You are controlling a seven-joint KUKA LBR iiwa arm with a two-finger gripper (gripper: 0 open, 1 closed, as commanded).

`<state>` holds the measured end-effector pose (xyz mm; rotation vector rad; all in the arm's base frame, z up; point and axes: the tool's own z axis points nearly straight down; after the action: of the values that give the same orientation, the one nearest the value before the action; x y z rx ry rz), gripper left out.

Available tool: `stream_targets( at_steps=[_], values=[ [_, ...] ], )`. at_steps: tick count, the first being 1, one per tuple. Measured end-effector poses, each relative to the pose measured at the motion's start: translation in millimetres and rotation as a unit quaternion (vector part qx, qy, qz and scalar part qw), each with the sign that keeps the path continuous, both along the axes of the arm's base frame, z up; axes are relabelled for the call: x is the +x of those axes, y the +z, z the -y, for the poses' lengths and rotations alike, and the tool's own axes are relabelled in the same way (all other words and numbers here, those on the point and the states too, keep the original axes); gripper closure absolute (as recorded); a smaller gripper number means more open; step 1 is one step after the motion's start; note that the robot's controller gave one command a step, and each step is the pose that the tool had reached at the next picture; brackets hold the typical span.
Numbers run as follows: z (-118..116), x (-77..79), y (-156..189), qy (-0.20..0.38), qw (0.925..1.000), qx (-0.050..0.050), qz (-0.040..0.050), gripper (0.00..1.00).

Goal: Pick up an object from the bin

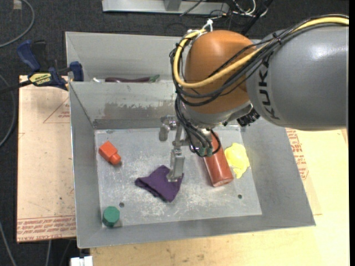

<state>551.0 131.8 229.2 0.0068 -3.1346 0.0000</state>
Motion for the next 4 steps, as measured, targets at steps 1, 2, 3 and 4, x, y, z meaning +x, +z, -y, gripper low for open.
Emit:
stream_targets(
  at_steps=[1,2,3,4],
  values=[
    [1,1.2,5,-0.002,1.0000,0.001,0.0038,0.00],
    [17,-14.2,-12,-0.024,0.9997,0.002,0.0073,0.00],
    [29,-24.9,-69,-0.035,0.9994,0.000,0.0049,0.00],
    [22,-30.8,-117,0.008,0.9999,0.002,0.0077,0.00]
  ],
)
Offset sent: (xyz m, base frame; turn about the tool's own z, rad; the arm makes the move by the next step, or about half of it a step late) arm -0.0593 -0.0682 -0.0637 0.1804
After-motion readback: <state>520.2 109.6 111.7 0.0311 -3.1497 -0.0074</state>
